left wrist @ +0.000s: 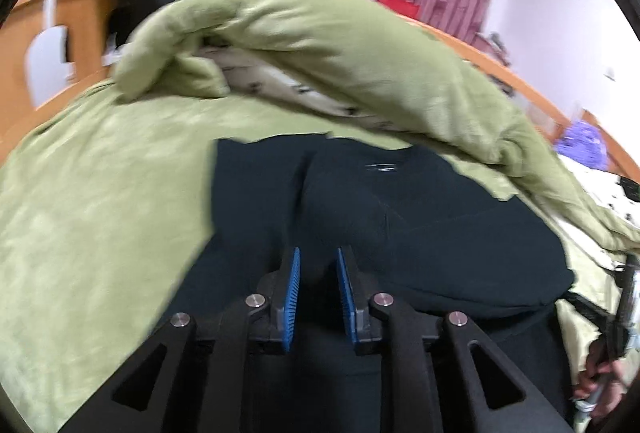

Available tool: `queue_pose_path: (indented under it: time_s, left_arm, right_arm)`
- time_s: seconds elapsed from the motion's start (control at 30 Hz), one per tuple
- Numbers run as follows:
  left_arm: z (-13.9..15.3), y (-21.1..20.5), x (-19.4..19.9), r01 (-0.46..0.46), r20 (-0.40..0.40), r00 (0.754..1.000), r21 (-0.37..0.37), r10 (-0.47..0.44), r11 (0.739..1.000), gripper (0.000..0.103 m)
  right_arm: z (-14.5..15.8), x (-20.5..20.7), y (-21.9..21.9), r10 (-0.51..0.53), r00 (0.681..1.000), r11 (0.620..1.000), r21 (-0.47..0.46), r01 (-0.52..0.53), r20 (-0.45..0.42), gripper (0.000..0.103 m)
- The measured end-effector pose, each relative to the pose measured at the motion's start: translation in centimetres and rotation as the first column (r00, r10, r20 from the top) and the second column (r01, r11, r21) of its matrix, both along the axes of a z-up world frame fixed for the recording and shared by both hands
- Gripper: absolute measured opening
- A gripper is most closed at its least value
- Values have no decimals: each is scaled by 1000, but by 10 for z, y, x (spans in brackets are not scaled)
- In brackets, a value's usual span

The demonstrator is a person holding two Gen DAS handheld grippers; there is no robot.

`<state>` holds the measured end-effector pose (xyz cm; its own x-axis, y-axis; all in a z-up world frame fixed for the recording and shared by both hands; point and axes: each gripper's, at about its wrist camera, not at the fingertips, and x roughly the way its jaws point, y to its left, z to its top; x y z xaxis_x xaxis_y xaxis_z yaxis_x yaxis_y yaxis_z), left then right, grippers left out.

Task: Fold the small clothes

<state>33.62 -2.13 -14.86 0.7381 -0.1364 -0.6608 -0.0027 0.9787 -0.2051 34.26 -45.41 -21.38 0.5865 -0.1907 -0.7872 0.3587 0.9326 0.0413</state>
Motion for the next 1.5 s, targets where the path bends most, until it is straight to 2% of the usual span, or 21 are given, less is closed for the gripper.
queue_pose_path:
  time_s: [0.17,0.27,0.33,0.37,0.4,0.47,0.5,0.67,0.7,0.73,0.8,0.87,1.0,1.13,1.23,1.33,1.37,1.4,1.43,1.47,1.5]
  left_arm:
    - [-21,32,-1,-31,-85,996,-41,27,999,19]
    - [-32,31,4,-3,-127,992,-53,-4,999,19]
    - [-38,26,8,25,-146,989,-56,-33,998,23]
    - [-42,23,11,43,-160,986,-60,-52,997,33]
    - [-45,21,11,51,-170,984,-64,-61,997,47]
    - [-50,21,13,46,-179,982,-85,-61,995,63]
    - [-51,22,13,45,-179,982,-95,-61,994,64]
    - [-69,19,23,50,-241,966,-168,-90,985,60]
    - [-72,16,24,56,-240,966,-170,-97,984,44]
    - [-73,8,26,80,-230,966,-155,-115,985,33]
    - [-68,-4,30,96,-192,976,-38,-102,995,19]
    - [-55,-9,37,113,-136,984,5,-111,994,15]
    - [-24,-4,61,78,-48,996,2,-78,997,10]
    - [-3,-3,79,52,9,999,15,-52,999,10]
    - [-8,-1,81,59,-2,998,10,-59,998,10]
    - [-28,-2,74,94,-79,992,-4,-94,996,10]
    - [-37,-1,71,99,-117,988,-15,-100,995,11]
    - [-45,1,66,95,-150,984,-23,-97,995,12]
    - [-49,2,62,96,-162,982,-30,-99,995,16]
    - [-54,4,57,97,-174,979,-40,-103,994,28]
    - [-57,7,52,95,-183,978,-56,-104,994,45]
  right_arm:
    - [14,-15,-3,12,1000,999,-44,-12,-4,52]
    - [29,-24,-4,43,998,999,-24,-42,43,53]
    - [40,-25,-2,56,995,998,-6,-56,80,53]
    - [43,-24,0,66,993,998,-3,-66,93,53]
    - [45,-23,3,80,991,997,-2,-80,105,54]
    - [46,-19,12,109,988,994,-12,-109,113,55]
    - [45,-17,16,122,986,993,-16,-121,114,56]
    - [32,-3,23,166,982,986,-39,-163,88,57]
    - [29,-1,22,173,982,985,-37,-170,77,57]
    - [28,0,20,178,982,984,-33,-176,69,57]
    - [25,-4,16,193,980,981,-23,-192,57,57]
    - [20,-8,13,201,979,979,-34,-200,36,57]
    - [7,-6,3,162,987,985,-54,-161,6,57]
    - [4,5,2,172,984,984,38,-174,36,57]
    - [5,12,18,213,975,977,1,-213,56,57]
    - [1,20,23,180,982,984,-23,-179,63,56]
    - [-2,24,21,158,986,987,-17,-157,50,55]
    - [-6,28,19,139,989,990,-4,-139,41,48]
    - [-8,31,15,134,990,991,17,-135,40,46]
    - [-9,34,12,126,991,991,36,-127,42,45]
    - [-9,33,10,119,992,992,38,-121,42,45]
